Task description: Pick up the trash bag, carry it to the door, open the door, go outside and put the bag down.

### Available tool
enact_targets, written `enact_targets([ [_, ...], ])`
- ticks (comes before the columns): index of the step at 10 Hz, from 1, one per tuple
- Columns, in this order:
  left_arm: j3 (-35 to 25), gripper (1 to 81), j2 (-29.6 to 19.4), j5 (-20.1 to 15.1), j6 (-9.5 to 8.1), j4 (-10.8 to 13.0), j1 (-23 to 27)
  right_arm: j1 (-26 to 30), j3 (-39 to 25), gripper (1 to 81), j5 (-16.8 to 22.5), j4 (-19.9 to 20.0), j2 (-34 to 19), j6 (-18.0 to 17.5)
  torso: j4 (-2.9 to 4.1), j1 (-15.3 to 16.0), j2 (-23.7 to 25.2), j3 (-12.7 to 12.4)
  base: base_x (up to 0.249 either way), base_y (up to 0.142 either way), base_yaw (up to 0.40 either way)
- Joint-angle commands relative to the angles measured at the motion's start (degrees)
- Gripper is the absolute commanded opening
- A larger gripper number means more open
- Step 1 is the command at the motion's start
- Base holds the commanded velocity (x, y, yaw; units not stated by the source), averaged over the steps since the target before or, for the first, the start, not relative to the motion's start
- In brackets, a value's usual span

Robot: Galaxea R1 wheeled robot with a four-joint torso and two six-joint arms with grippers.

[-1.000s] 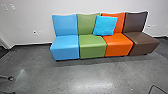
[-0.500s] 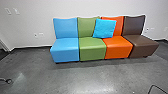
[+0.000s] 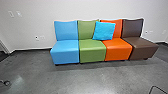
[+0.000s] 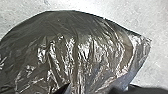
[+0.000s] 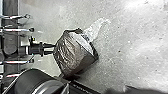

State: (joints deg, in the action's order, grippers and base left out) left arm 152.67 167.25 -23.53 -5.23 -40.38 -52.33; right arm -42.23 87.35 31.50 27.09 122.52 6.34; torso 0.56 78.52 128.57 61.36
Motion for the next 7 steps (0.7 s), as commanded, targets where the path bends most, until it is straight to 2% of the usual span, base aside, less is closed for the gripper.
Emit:
enact_targets([
  [1, 0.26, 81.1, -1.04, -4.33, 0.04, -0.14, 7.02, 5.79, -1.49, 81.1, 3.83, 1.56, -2.25, -0.01, 0.0, 3.67, 5.68, 5.38, 0.0, 0.0, 0.0],
  [4, 0.26, 81.1, -1.74, -4.33, 0.04, -0.14, 7.98, 5.79, -1.93, 81.1, 3.83, 1.56, -1.98, -0.01, 0.0, 7.08, 11.1, 10.33, 0.0, 0.0, 0.0],
  [5, 0.26, 81.1, -1.92, -4.33, 0.04, -0.23, 8.78, 5.88, -2.1, 81.1, 3.84, 1.56, -1.98, -0.01, 0.0, 8.37, 13.16, 6.86, 0.0, 0.0, 0.0],
  [6, 0.26, 81.1, -1.92, -4.33, 0.04, -0.14, 9.39, 5.79, -2.19, 81.1, 3.83, 1.56, -1.98, -0.01, 0.0, 9.27, 14.62, 8.39, 0.0, 0.0, 0.0],
  [7, 0.17, 81.1, -1.75, -4.33, 0.04, -0.14, 9.49, 5.7, -2.1, 81.1, 3.92, 1.56, -1.98, -0.01, 0.0, 10.14, 15.98, 8.77, 0.0, 0.0, 0.0],
])
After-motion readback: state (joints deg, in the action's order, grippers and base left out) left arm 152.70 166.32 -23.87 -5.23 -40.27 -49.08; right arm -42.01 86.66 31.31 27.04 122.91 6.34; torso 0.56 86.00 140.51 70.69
